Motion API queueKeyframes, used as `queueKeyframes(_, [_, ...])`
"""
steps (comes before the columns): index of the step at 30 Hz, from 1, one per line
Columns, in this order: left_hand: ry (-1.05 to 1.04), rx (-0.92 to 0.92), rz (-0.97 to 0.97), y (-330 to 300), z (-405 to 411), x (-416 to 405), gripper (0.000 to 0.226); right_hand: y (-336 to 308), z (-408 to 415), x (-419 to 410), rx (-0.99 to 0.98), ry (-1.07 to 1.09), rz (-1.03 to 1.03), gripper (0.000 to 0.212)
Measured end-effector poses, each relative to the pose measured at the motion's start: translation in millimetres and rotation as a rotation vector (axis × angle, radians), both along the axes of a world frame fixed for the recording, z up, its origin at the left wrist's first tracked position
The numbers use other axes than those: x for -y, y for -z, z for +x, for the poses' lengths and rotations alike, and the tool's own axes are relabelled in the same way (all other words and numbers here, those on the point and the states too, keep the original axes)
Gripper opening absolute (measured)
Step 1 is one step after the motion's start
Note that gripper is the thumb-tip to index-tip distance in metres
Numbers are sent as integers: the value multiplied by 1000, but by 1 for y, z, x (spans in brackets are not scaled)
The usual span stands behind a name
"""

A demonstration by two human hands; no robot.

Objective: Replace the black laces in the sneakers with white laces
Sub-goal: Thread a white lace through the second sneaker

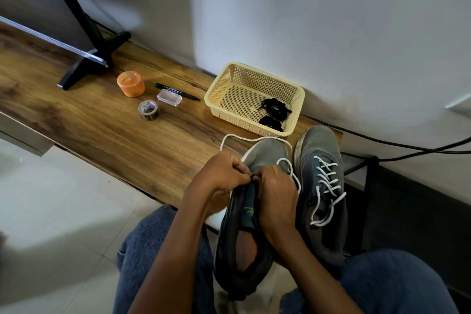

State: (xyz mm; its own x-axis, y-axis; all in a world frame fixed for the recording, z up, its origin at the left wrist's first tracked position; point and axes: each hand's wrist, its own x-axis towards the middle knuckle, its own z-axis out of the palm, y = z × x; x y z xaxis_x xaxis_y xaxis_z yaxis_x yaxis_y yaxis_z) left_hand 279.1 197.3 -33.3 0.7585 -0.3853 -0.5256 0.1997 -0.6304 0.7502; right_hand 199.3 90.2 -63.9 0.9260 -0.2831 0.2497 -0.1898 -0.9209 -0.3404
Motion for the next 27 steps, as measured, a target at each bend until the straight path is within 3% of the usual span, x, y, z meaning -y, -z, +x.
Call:
queueKeyframes(6, [-1, -9, 41, -1, 1, -1, 10, -16, 13, 22, -30, -237, -246, 34])
queueKeyframes(14, [-38, -16, 59, -3, 0, 2, 3, -12, 14, 29, -104, -288, -300, 31])
queueKeyframes(22, [-21, -2, 53, -6, -1, 0, 8, -1, 16, 24, 19, -308, -245, 32])
queueKeyframes(27, [-22, -12, 58, -8, -2, 1, 11, 1, 13, 21, 61, -371, -337, 37])
